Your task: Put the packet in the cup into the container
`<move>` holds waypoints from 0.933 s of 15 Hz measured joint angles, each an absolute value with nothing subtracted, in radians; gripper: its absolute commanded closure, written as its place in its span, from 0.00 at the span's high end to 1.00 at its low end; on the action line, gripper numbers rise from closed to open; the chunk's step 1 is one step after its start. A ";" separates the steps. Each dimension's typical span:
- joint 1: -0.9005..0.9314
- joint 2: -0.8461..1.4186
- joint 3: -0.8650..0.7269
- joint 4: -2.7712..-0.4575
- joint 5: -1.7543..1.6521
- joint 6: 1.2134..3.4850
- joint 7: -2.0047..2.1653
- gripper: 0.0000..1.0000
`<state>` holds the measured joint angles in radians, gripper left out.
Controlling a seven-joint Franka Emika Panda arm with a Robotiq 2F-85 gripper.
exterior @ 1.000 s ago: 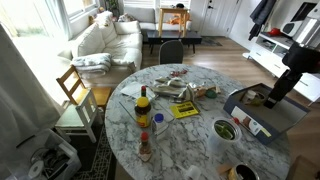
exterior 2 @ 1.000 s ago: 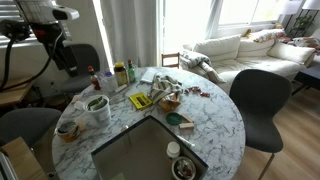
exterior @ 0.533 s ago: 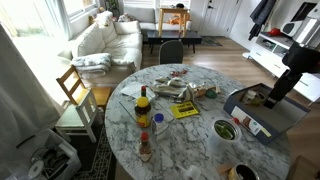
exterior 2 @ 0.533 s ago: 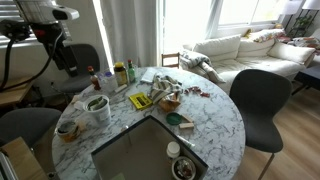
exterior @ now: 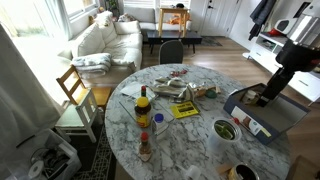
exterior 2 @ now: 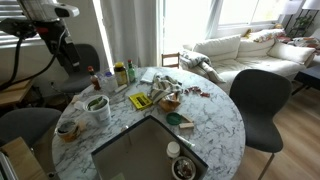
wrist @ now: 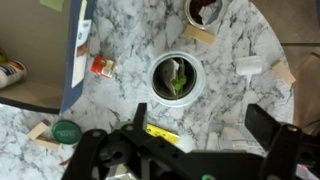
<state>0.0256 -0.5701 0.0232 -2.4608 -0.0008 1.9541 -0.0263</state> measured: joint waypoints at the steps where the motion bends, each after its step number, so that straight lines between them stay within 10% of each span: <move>1: 0.048 -0.540 0.032 -2.443 0.019 1.993 -0.028 1.00; 14: 0.157 0.090 0.088 -2.093 0.152 2.394 -0.085 1.00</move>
